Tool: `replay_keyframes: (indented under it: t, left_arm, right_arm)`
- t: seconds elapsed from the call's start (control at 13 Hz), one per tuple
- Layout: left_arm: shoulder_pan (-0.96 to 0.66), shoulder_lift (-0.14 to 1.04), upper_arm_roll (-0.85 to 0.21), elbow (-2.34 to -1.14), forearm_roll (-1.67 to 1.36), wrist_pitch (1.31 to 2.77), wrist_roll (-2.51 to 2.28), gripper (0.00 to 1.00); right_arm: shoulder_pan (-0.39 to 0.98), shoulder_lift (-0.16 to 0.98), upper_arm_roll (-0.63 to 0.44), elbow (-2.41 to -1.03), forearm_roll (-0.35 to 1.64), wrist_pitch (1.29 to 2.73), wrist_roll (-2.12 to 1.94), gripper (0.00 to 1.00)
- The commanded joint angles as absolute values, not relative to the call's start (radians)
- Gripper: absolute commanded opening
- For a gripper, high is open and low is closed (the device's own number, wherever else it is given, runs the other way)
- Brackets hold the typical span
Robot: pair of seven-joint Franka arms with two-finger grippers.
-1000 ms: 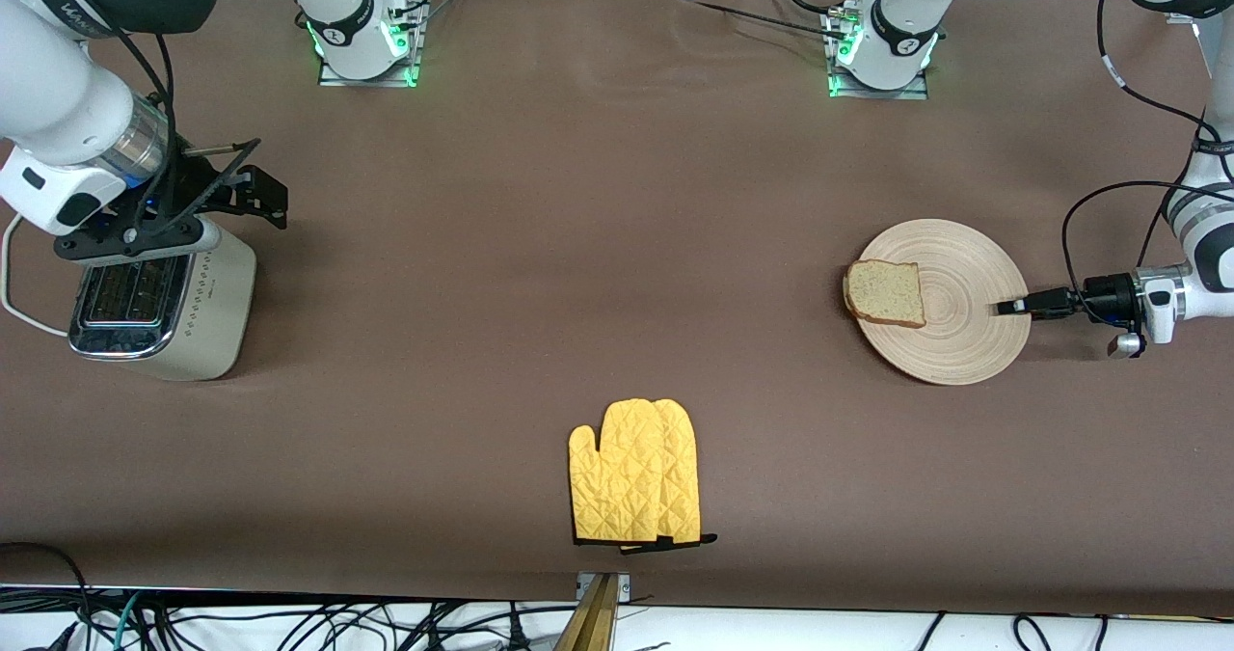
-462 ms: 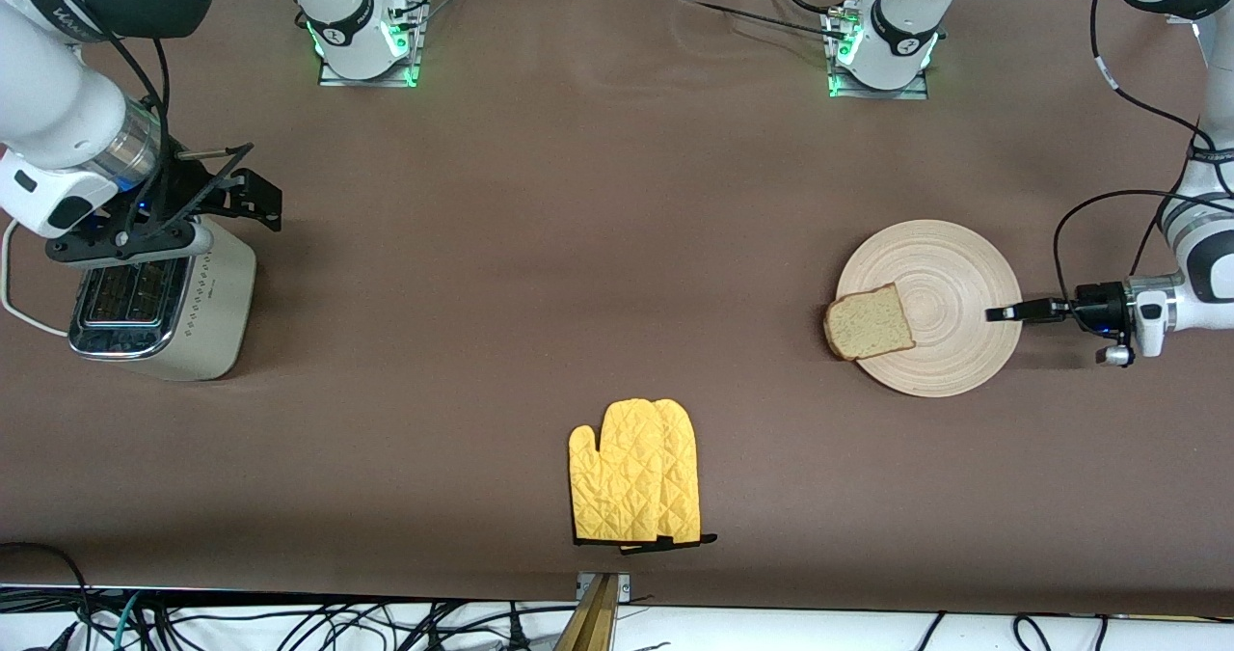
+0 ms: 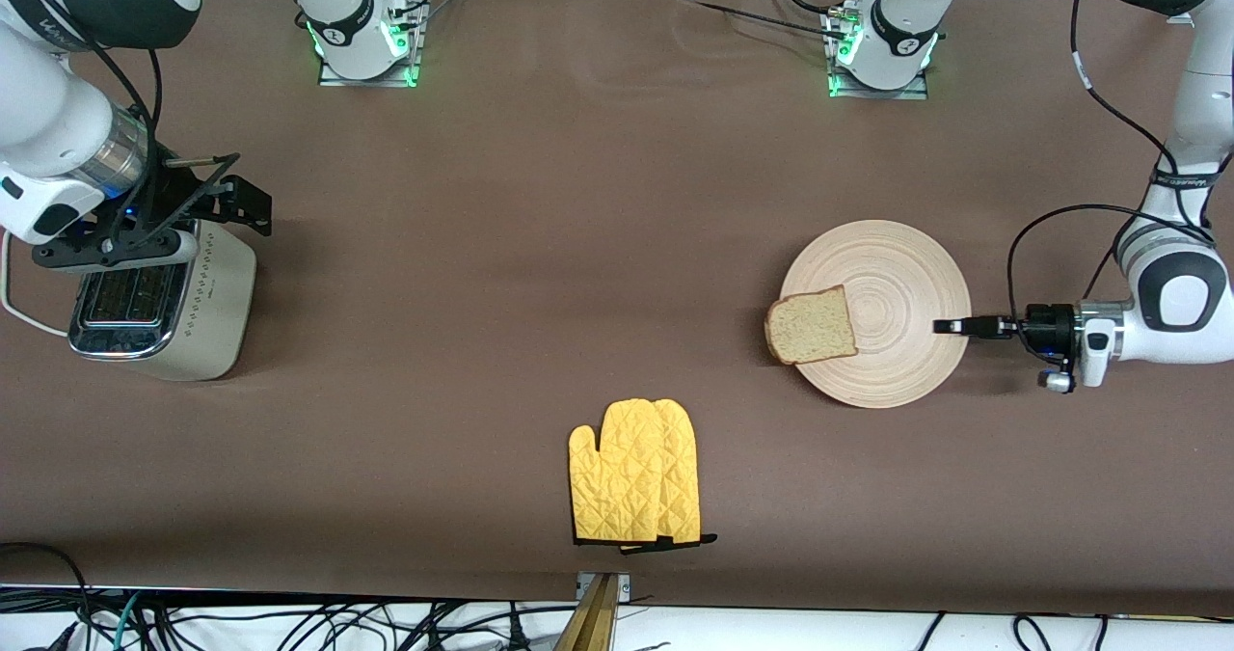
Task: Move plate and put bread in toaster
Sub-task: 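Grip the plate rim with the left gripper and slide it toward the mitt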
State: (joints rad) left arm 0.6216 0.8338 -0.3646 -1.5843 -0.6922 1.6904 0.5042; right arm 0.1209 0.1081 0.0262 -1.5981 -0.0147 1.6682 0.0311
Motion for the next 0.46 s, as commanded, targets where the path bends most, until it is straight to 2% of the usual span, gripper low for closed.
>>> replay_keyframes:
  t: [0.0, 0.38]
  left_arm:
    - [0.618, 0.816, -0.468, -1.589, -0.709, 1.704, 0.405, 0.00]
    - [0.553, 0.819, -0.612, -1.693, -0.716, 1.965, 0.379, 0.00]
  right_arm:
    - [0.109, 0.103, 0.034, -1.592, -0.014, 1.660, 0.029, 1.00]
    - [0.109, 0.106, 0.034, -1.594, -0.018, 1.658, 0.011, 1.00]
